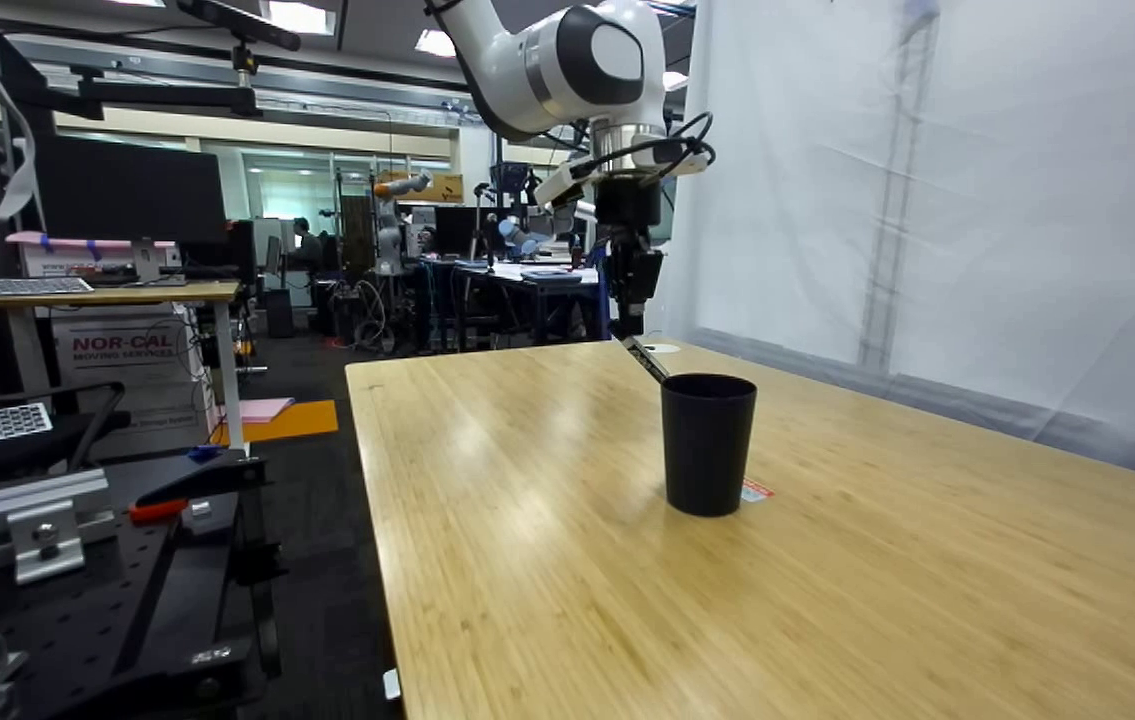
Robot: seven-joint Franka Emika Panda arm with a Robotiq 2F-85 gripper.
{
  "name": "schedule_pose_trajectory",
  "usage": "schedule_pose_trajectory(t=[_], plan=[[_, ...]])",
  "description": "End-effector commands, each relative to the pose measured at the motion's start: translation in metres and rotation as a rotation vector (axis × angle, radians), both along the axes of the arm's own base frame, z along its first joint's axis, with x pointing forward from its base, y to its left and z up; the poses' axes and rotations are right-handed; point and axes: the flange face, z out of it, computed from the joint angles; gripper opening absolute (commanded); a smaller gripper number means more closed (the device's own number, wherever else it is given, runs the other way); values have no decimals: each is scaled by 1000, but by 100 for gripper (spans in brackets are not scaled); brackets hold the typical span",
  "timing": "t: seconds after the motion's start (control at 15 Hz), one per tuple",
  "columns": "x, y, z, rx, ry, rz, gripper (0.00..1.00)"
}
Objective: Remove the black marker from the black cup and put it on the table
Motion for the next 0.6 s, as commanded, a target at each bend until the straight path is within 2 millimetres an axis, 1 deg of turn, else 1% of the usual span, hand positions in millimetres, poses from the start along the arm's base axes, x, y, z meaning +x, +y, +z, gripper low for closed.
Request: schedule_pose_trajectory(t=[0.0, 0.33, 0.53], plan=[[-2, 4, -5, 13, -31, 63, 4], [-8, 0, -33, 26, -21, 110, 4], [-11, -3, -43, 25, -19, 133, 4]])
